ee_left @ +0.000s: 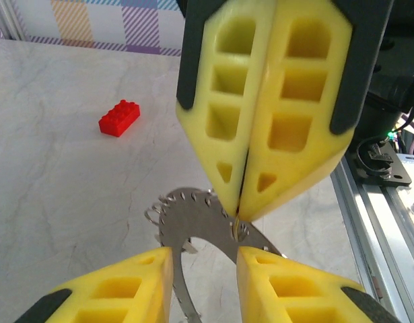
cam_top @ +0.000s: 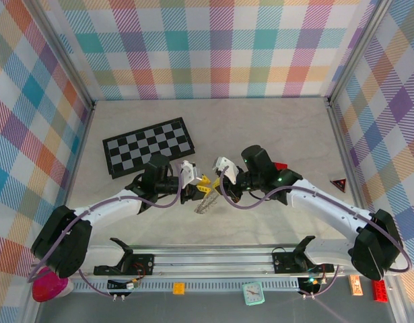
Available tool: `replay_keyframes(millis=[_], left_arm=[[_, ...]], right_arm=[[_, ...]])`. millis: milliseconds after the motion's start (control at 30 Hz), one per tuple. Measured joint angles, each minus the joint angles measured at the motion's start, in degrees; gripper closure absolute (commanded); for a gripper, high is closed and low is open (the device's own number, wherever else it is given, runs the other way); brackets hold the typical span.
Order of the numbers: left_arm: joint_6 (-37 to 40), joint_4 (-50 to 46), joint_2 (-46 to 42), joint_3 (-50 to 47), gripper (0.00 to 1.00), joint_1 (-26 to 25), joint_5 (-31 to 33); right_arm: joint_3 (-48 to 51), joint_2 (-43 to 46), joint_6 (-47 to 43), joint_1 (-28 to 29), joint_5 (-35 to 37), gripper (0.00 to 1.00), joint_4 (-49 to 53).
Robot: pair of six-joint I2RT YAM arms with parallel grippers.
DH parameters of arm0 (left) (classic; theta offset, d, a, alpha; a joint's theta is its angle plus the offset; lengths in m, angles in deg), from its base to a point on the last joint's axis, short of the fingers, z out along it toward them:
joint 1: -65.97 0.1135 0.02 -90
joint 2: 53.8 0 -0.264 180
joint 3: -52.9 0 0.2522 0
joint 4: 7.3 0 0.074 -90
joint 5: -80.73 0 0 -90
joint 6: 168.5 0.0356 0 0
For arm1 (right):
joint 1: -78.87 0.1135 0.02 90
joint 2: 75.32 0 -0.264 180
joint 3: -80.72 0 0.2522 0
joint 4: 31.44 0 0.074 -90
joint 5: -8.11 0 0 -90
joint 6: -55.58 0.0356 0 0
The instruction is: Put the keys on the keyring
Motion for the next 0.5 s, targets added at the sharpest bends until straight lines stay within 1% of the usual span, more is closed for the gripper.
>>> replay_keyframes(millis=[333,500], left_arm=[[-0.81,-0.17,0.35,0.02,0.72,0.02,-2.19],[-1.03,-1.20,1.86,0.57,0.76,0.02,-3.54]], right_arm=[[-0.04,-0.79,-0.96,0.00,-1.07,1.00,-0.02],[-0.04,-0.79,-0.94,0.00,-2.10,1.00,-0.72]])
